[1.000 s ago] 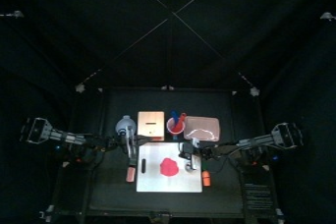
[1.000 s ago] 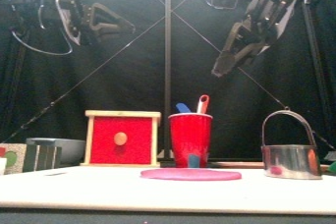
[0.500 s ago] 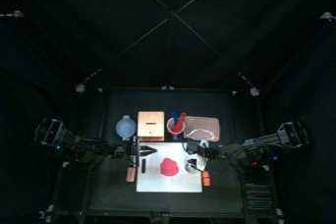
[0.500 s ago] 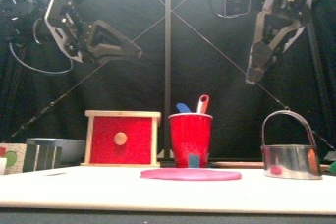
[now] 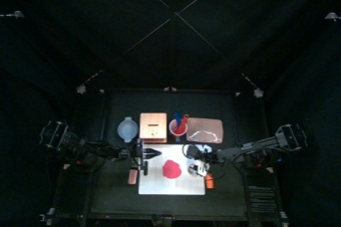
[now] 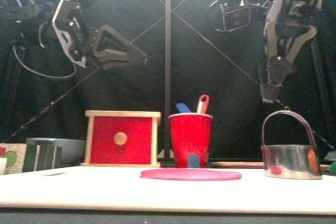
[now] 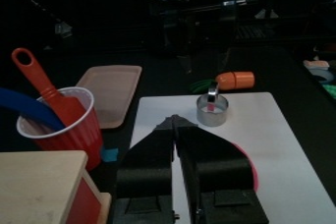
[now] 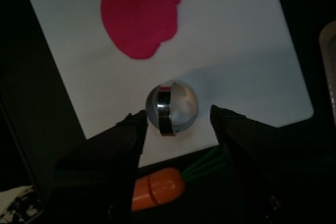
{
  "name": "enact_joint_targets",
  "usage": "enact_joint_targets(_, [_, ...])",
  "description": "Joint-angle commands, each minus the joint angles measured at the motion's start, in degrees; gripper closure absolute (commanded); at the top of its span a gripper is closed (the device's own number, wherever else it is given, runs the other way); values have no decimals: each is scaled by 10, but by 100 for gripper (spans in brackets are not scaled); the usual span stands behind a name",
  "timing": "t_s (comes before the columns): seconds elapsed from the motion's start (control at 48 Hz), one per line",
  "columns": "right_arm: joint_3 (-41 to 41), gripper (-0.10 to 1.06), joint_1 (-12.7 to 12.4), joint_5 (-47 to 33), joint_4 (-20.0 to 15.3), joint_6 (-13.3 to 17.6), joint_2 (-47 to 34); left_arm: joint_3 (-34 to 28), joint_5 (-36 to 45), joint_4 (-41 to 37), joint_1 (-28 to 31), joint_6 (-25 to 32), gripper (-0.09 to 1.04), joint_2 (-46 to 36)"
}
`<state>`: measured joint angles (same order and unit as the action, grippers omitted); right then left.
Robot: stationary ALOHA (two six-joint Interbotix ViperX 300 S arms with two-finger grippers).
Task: Get the cutter from the drawer then cut the dough then place the extra dough in the bowl
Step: Cut the dough
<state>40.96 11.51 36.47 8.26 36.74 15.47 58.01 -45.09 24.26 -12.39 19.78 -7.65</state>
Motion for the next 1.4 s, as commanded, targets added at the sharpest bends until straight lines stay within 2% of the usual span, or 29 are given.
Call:
enact_joint_targets(0.021, [-17,9,5,15,-2,2,4,-12,-6,10,-1,0,55,3])
enact_joint_targets(0.375, [-20,9,18,18,-24,-2,-44,-12,-6,26,-1,0,55,8])
enact_joint_targets(0.812, [-49,11,22,18,-18,-5,-97,-13,-6,41,2,0,55,26])
enact_joint_targets(0.917, [-52,16,22,18,-19,-4,-103,-12,-6,41,1,0,55,28])
enact_joint_targets(1.208, [-63,43,23,20,-22,-3,-111,-8,-6,54,3,0,55,28])
enact_joint_targets(1.396, [-92,49,25,20,-18,-4,-113,-8,-5,64,3,0,55,29])
